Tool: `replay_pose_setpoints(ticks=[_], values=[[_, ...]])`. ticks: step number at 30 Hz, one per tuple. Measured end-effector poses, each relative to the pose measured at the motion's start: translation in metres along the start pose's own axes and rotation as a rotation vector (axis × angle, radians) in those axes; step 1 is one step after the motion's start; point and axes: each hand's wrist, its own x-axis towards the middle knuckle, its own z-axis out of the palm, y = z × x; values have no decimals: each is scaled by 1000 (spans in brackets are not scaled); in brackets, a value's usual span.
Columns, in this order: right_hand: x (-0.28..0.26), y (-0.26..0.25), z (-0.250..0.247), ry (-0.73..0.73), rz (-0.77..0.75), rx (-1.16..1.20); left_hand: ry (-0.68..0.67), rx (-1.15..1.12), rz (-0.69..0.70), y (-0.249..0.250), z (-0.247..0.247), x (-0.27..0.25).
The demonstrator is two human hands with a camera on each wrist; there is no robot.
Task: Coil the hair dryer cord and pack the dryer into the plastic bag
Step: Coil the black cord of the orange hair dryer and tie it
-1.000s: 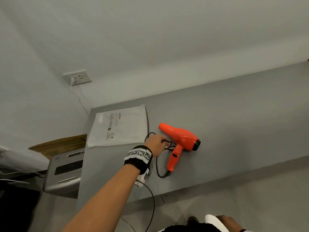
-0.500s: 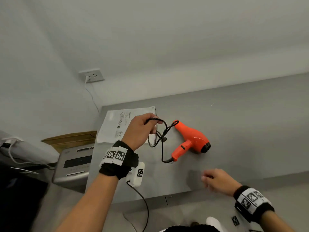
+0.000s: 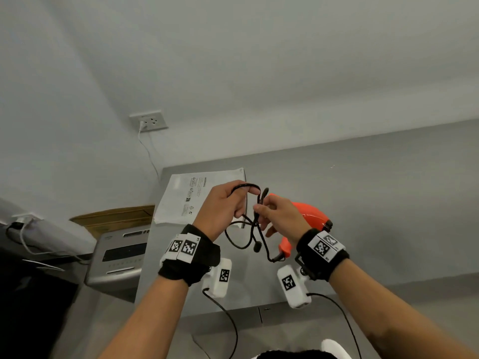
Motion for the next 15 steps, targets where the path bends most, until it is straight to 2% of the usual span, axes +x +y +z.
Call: replay_pose_setpoints(ticks=[3,8,12,15], values=[[6,7,-5,22,-31,-68,8,-80,-81,-7,-8,-4],[10,23,-25,119,-10,-48,-4,-75,-189,-21,-23,-14],[7,26,-27,124,-23,-55,-7,-112,-253,-26,-27,-16],[3,22,-30,182,-68,-149,-70,-88,-305,-30,-35,-19]])
